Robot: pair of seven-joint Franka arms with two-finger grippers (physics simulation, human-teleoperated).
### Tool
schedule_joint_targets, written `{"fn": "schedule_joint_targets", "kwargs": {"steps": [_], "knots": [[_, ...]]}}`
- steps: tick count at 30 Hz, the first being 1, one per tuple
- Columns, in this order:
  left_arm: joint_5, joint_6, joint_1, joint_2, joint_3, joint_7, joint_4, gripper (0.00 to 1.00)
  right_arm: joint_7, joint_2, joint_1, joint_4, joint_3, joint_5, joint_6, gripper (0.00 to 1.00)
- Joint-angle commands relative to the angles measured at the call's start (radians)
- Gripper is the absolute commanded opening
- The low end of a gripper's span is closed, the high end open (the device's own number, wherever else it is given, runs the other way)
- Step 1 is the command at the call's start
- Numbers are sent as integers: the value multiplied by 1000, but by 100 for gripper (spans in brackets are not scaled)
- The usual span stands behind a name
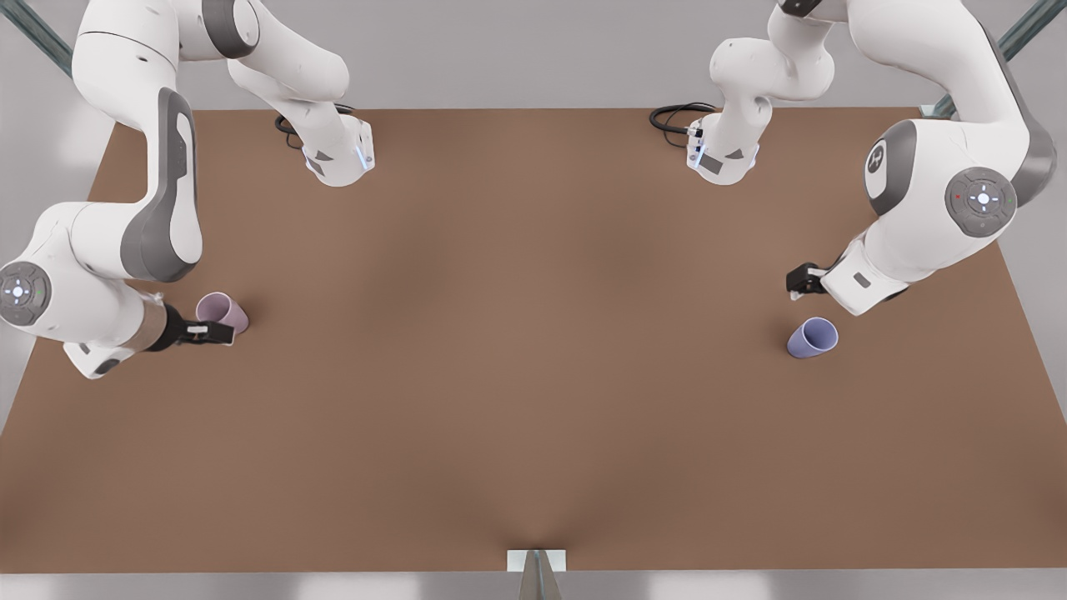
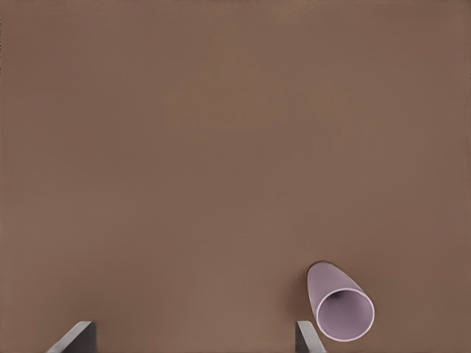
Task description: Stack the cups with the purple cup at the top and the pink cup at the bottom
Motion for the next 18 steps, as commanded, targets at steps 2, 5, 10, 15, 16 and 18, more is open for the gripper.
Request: {"fn": "schedule_joint_targets", "kwargs": {"steps": [2, 5, 10, 15, 16, 18], "knots": [[-6, 16, 1, 25, 2, 9, 13, 100, -5, -1, -1, 0, 0, 1, 45, 100], [-5, 17, 1, 38, 3, 3, 9, 100, -8, -1, -1, 0, 0, 1, 45, 100], [-12, -29, 0, 28, 0, 12, 6, 100, -7, 0, -1, 0, 0, -1, 48, 100], [-14, -69, 0, 38, 0, 14, 0, 100, -94, -15, -99, -122, -1, -8, 54, 100], [-12, -60, 0, 41, 2, 14, 0, 100, -114, -29, -121, -159, -3, -8, 68, 100], [-12, -60, 0, 44, 2, 14, 0, 100, -125, -113, -150, -311, -3, -13, 124, 100]]}}
